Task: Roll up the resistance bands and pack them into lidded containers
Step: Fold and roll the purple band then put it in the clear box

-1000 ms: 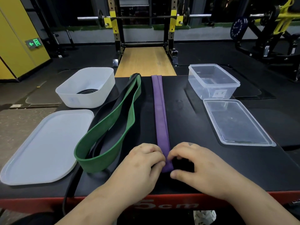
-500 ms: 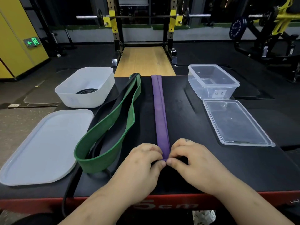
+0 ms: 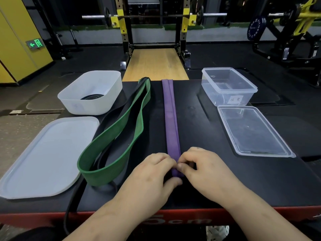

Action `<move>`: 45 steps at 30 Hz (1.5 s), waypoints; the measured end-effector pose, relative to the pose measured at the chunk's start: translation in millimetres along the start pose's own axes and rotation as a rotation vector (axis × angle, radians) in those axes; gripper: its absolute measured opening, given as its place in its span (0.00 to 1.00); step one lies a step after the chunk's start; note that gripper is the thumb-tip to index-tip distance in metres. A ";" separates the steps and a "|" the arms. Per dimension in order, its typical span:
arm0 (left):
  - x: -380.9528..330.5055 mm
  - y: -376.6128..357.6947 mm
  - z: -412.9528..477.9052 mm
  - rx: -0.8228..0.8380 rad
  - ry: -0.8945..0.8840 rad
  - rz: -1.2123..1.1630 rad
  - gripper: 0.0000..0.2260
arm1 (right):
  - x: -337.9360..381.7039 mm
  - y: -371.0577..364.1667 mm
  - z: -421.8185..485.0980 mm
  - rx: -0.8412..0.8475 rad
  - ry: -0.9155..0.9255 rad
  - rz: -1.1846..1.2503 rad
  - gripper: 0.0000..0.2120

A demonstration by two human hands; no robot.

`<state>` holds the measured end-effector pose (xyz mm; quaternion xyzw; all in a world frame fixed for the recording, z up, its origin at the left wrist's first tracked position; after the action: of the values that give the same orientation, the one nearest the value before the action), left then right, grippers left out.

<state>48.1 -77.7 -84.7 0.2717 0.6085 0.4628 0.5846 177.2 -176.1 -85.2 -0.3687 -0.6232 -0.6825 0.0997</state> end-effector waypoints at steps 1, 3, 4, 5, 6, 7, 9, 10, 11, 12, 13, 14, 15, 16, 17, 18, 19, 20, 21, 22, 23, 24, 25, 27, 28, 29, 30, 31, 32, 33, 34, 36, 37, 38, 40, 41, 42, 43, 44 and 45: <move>1.5 -1.7 0.4 0.001 -0.006 0.016 0.10 | 0.6 0.2 -0.2 -0.004 0.004 -0.005 0.06; 3.6 -2.3 3.7 -0.013 -0.016 0.026 0.11 | 1.2 0.8 -1.5 -0.009 0.021 -0.019 0.04; 3.4 -2.0 5.3 -0.014 -0.021 0.023 0.10 | 1.7 1.6 -3.5 -0.009 0.034 -0.019 0.04; 3.5 -1.9 7.3 -0.025 -0.031 0.031 0.10 | 2.2 2.6 -5.9 -0.007 0.048 -0.016 0.04; 3.4 -1.2 9.1 -0.037 -0.037 0.041 0.10 | 1.9 3.4 -8.3 0.009 0.057 -0.015 0.04; 4.0 -1.2 10.9 -0.046 -0.040 0.048 0.11 | 1.2 3.9 -10.6 0.029 0.062 -0.019 0.04; 5.4 -3.1 13.4 -0.051 -0.036 0.062 0.12 | -0.3 3.6 -13.0 0.066 0.052 -0.026 0.09; 5.6 -3.9 13.6 -0.055 -0.033 0.068 0.12 | -0.2 2.7 -11.9 0.072 0.049 -0.037 0.10; 5.5 -4.4 13.4 -0.056 -0.027 0.069 0.12 | 0.4 2.1 -10.1 0.068 0.054 -0.054 0.11; 5.1 -4.3 12.6 -0.054 -0.018 0.063 0.11 | 1.0 1.8 -8.3 0.061 0.065 -0.070 0.10; 4.4 -3.0 11.4 -0.055 -0.011 0.049 0.10 | 1.5 1.9 -6.9 0.055 0.080 -0.078 0.09; 4.1 -1.5 9.5 -0.055 -0.005 0.028 0.10 | 1.7 2.1 -5.8 0.053 0.093 -0.079 0.08; 4.2 0.6 8.1 -0.055 -0.004 0.009 0.10 | 2.0 2.5 -5.0 0.053 0.105 -0.078 0.08; 4.7 2.5 7.7 -0.044 -0.001 -0.003 0.10 | 2.4 3.0 -4.4 0.053 0.115 -0.079 0.08; 5.4 4.0 8.6 -0.030 0.000 -0.007 0.09 | 2.3 3.4 -3.8 0.049 0.125 -0.084 0.07; 6.6 4.9 10.2 -0.018 0.001 -0.004 0.09 | 2.1 3.6 -3.0 0.044 0.133 -0.090 0.06; 8.0 5.0 11.4 -0.004 0.002 -0.003 0.09 | 2.0 3.4 -1.9 0.043 0.134 -0.094 0.05; 9.6 4.8 12.4 0.011 0.007 0.000 0.10 | 2.0 3.3 -1.2 0.044 0.132 -0.088 0.05; 10.8 4.3 12.9 0.027 0.008 0.005 0.11 | 2.1 3.3 -0.1 0.043 0.131 -0.081 0.04; 11.2 3.6 13.2 0.034 0.001 0.013 0.12 | 2.1 3.2 0.7 0.042 0.134 -0.080 0.04; 10.7 2.8 13.6 0.030 -0.011 0.022 0.12 | 2.3 2.9 1.1 0.041 0.140 -0.089 0.03; 9.6 2.0 13.5 0.023 -0.020 0.028 0.10 | 3.2 2.8 1.2 0.042 0.146 -0.098 0.03; 8.1 1.8 12.8 0.009 -0.026 0.031 0.09 | 4.1 3.1 0.9 0.043 0.148 -0.097 0.02; 5.5 0.9 9.1 -0.008 -0.032 0.020 0.07 | 4.7 3.4 -0.6 0.060 0.147 -0.079 0.02; 4.4 0.5 6.3 -0.008 -0.039 0.006 0.07 | 4.9 3.3 -2.5 0.074 0.148 -0.068 0.02; 3.5 0.1 3.4 -0.005 -0.048 -0.008 0.06 | 5.2 2.8 -5.0 0.088 0.148 -0.051 0.03; 2.7 -0.3 0.5 -0.002 -0.054 -0.018 0.06 | 5.3 2.1 -7.6 0.099 0.146 -0.031 0.03; 2.8 -1.0 -1.3 -0.004 -0.055 -0.027 0.07 | 4.8 1.3 -9.3 0.100 0.142 -0.017 0.03; 3.5 -1.5 -1.8 -0.009 -0.045 -0.042 0.08 | 3.7 0.8 -10.0 0.092 0.134 -0.011 0.03; 4.8 -1.6 -1.7 -0.016 -0.024 -0.060 0.09 | 2.2 0.5 -9.4 0.080 0.123 -0.011 0.04; 5.7 -1.1 -2.0 -0.027 0.001 -0.073 0.11 | 1.0 0.6 -8.4 0.065 0.112 -0.012 0.05; 5.7 0.4 -3.7 -0.044 0.011 -0.079 0.14 | 0.1 1.2 -6.7 0.044 0.098 -0.015 0.05; 4.6 0.8 -4.6 -0.035 0.002 -0.071 0.14 | 0.0 0.8 -6.3 0.044 0.089 -0.016 0.05; 3.6 0.3 -5.6 -0.019 -0.006 -0.056 0.14 | 0.3 0.3 -6.1 0.048 0.080 -0.013 0.05; 3.5 -0.4 -4.6 -0.020 -0.014 -0.027 0.13 | 0.9 0.4 -6.1 0.046 0.070 -0.003 0.05; 4.2 -0.6 -2.8 -0.036 -0.018 -0.023 0.14 | 0.9 1.2 -7.0 0.041 0.071 0.014 0.05; 5.1 -0.6 -0.9 -0.053 -0.021 -0.017 0.14 | 1.0 2.6 -8.6 0.040 0.075 0.048 0.07; 6.3 -0.7 1.1 -0.065 -0.021 -0.009 0.14 | 0.8 3.9 -10.7 0.047 0.078 0.083 0.09; 7.7 -0.5 3.2 -0.075 -0.012 0.004 0.14 | 1.0 5.0 -12.9 0.060 0.081 0.098 0.12; 9.5 0.2 5.1 -0.080 0.005 0.016 0.14 | 0.7 5.1 -14.4 0.073 0.083 0.084 0.14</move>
<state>51.4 -68.0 -88.3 0.2517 0.5887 0.4920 0.5899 174.2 -190.2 -80.1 -0.3621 -0.6267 -0.6694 0.1676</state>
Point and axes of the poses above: each hand's wrist, its own z-axis towards the middle knuckle, its own y-axis out of the back of the hand, x = y × z, the point moved 5 cm from there along z, towards the middle knuckle, and after that the axes turned 12 degrees about x, right-handed, at the moved point
